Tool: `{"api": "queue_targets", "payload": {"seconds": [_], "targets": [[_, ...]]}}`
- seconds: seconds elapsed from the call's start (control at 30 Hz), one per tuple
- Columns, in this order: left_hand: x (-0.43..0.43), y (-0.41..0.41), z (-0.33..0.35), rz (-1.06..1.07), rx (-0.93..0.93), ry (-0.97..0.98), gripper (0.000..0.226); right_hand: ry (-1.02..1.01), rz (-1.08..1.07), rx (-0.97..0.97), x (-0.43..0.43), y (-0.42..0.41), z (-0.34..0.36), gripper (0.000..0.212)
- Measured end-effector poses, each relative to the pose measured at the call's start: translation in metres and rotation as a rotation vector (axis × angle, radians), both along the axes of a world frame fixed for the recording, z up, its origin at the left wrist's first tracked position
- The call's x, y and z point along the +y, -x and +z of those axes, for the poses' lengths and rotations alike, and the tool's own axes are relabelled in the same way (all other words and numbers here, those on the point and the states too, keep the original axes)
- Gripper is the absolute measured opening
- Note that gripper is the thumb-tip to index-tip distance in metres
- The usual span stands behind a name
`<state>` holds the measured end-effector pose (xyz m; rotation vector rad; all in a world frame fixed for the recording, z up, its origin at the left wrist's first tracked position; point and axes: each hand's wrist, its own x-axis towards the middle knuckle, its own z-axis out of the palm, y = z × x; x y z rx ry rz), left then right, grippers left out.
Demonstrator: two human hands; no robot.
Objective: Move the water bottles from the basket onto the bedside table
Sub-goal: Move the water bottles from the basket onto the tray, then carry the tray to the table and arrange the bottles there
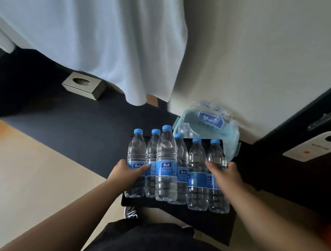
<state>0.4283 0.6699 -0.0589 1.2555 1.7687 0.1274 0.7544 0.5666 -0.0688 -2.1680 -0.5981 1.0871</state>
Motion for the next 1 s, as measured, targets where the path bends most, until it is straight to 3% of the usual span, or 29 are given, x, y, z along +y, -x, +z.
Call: {"api": "queue_targets", "payload": {"seconds": [0.13, 0.3, 0.43, 0.53, 0.73, 1.0], "targets": [[-0.017, 0.038, -0.001, 0.075, -0.051, 0.000, 0.075, 0.014, 0.129, 0.020, 0.018, 0.024, 0.001, 0.087], [-0.037, 0.083, 0.005, 0.205, -0.069, -0.045, 0.063, 0.005, 0.257, -0.009, 0.037, 0.067, 0.013, 0.067], [-0.053, 0.131, 0.010, 0.284, -0.069, -0.047, 0.066, 0.026, 0.371, -0.035, 0.049, 0.113, 0.019, 0.073], [-0.065, 0.174, 0.011, 0.338, -0.069, -0.052, 0.065, 0.018, 0.446, -0.052, 0.056, 0.155, 0.019, 0.087], [-0.101, 0.269, 0.009, 0.502, -0.095, -0.043, 0.070, 0.029, 0.594, -0.063, 0.067, 0.252, 0.023, 0.074], [-0.162, 0.387, 0.016, 0.744, -0.107, -0.084, 0.064, 0.036, 0.804, -0.079, 0.082, 0.392, 0.018, 0.082]]}}
